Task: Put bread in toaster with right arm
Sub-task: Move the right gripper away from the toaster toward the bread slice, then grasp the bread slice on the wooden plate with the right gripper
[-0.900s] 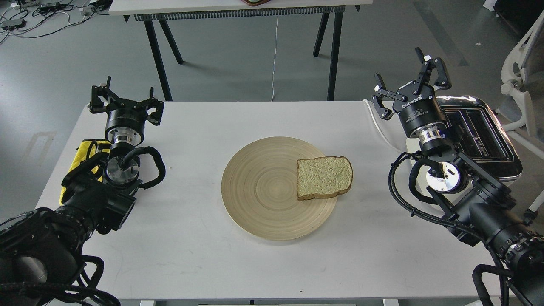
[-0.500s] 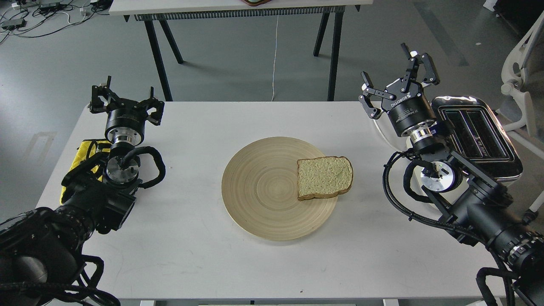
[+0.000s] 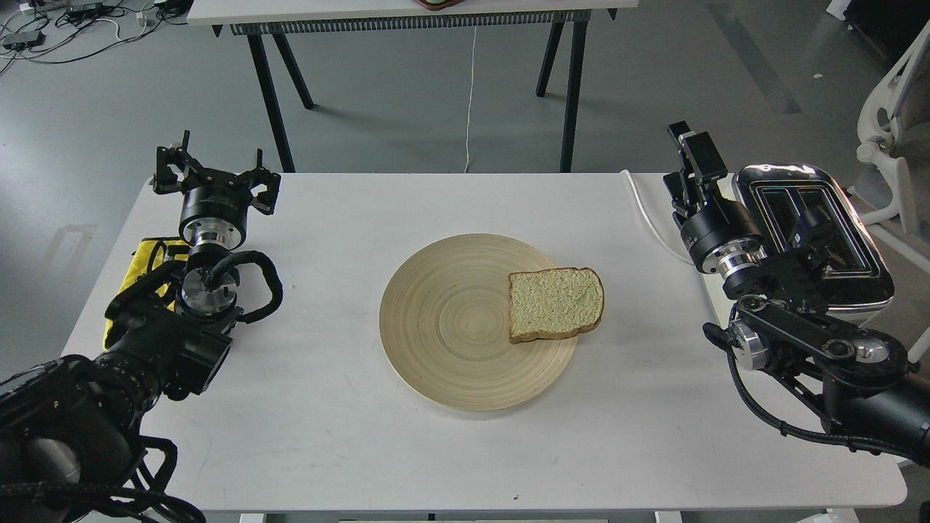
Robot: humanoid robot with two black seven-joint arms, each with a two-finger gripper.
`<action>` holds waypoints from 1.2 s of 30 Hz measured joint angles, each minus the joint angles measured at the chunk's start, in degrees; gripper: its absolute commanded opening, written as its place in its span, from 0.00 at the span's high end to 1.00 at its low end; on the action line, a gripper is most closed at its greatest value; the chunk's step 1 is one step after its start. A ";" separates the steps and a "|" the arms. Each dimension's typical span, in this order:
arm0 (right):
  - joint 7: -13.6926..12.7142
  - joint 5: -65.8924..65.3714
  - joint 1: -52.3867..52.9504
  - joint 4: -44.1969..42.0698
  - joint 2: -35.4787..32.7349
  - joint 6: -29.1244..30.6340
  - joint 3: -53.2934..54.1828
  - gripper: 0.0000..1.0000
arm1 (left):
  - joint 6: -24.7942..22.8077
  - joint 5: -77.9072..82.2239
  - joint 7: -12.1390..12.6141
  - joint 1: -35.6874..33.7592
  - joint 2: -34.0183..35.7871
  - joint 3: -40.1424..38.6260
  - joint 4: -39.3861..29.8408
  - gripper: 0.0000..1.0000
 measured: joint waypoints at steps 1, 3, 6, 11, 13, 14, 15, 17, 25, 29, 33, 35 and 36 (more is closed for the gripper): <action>0.03 -0.05 -0.64 -0.03 0.53 -0.48 -1.47 0.01 | 0.00 0.00 0.00 0.00 0.00 0.00 0.00 0.00; 0.08 -0.09 -2.52 -0.21 2.07 -0.96 -3.36 0.01 | 0.00 -0.05 0.00 0.00 0.00 0.00 0.01 0.00; 0.09 -0.15 -5.45 -0.94 4.49 -1.09 -4.31 0.01 | 0.00 -0.05 0.00 0.00 0.01 0.00 0.01 0.00; 0.09 -0.23 -7.60 -3.26 7.18 -1.11 -5.21 0.01 | 0.00 -0.04 0.01 -0.03 -0.04 0.00 0.00 0.00; 0.09 -0.23 -8.02 -3.81 7.79 -1.11 -5.36 0.02 | 0.00 -0.04 0.01 -0.03 -0.05 0.00 0.01 0.00; 0.09 -0.24 -8.21 -3.98 8.09 -1.11 -5.40 0.02 | 0.00 -0.04 0.01 -0.03 -0.04 0.00 0.01 0.00; 0.09 -0.24 -8.38 -4.08 8.38 -1.11 -5.43 0.04 | 0.00 -0.04 0.01 -0.03 -0.04 0.00 0.01 0.00; 0.09 -0.25 -8.51 -4.14 8.77 -1.11 -5.45 0.15 | 0.00 -0.02 0.01 -0.04 -0.02 0.00 0.01 0.00; -0.08 -0.33 -8.63 -4.85 10.04 -1.09 -7.34 0.60 | 0.00 0.00 0.01 -0.05 0.01 0.00 0.01 0.00; -0.08 -0.27 -8.45 -5.57 10.80 -1.09 -8.20 0.73 | 0.00 0.00 0.01 -0.05 0.01 0.00 0.01 0.00; 0.00 -0.25 -8.45 -5.62 10.90 -1.09 -8.34 0.92 | 0.00 0.00 0.01 -0.04 0.01 0.00 0.01 0.00; 0.00 -0.22 -8.37 -5.58 10.92 -1.09 -8.35 1.00 | 0.00 0.00 0.01 -0.04 0.01 0.00 0.01 0.00; 0.00 -0.19 -8.22 -5.46 10.93 -1.09 -8.31 1.00 | 0.00 -0.01 0.01 -0.05 -0.01 0.00 0.01 0.00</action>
